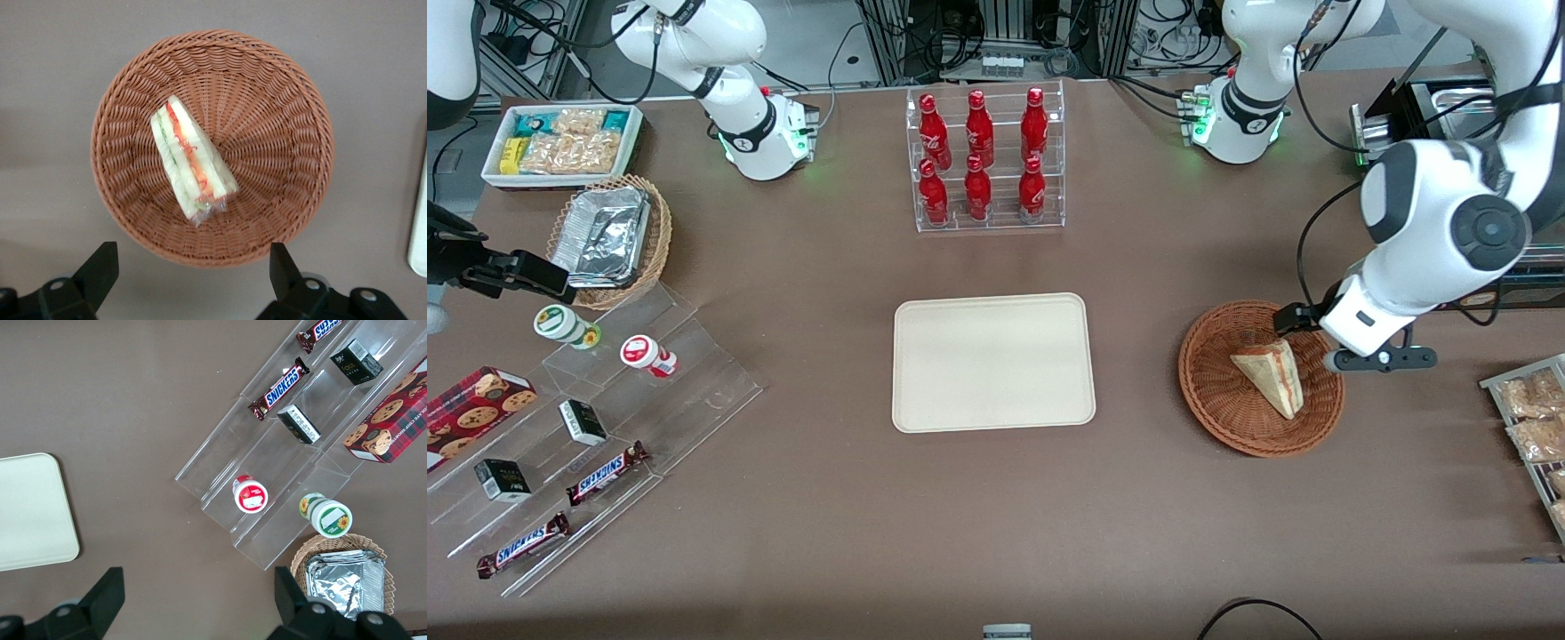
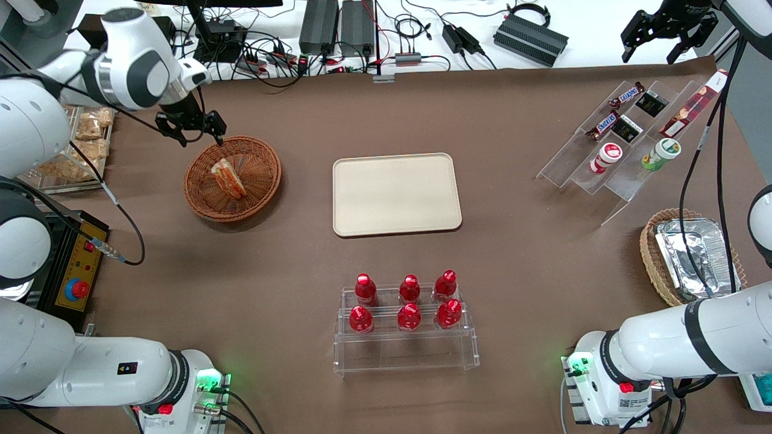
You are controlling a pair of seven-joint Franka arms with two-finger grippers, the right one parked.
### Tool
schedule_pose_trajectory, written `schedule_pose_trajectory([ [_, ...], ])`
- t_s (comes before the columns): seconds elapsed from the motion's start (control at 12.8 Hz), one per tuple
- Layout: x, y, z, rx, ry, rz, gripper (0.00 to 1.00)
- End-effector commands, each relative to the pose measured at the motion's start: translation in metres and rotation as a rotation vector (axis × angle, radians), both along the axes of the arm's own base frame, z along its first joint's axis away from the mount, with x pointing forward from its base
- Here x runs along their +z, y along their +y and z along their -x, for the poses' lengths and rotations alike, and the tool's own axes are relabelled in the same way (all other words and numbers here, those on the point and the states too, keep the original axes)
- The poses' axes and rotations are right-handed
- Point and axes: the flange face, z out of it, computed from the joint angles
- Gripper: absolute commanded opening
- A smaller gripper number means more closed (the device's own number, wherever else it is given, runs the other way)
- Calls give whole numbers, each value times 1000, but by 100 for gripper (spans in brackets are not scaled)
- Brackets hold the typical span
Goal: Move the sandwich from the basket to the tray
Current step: 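Move the left gripper over the wicker basket and lower onto the sandwich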
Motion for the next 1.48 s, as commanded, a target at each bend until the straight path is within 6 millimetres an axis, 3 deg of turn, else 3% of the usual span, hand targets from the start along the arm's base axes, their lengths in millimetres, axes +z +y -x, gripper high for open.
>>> schedule_pose_trajectory([
  [0.0,-24,5,6,-11,-36,-3,100],
  [0.23,-46,6,8,51,-62,0,100],
  [0.47,-57,7,6,222,-62,-4,100],
  [0.86,-67,5,1,639,-87,-2,100],
  [1.4,-95,3,1,664,-61,-5,100],
])
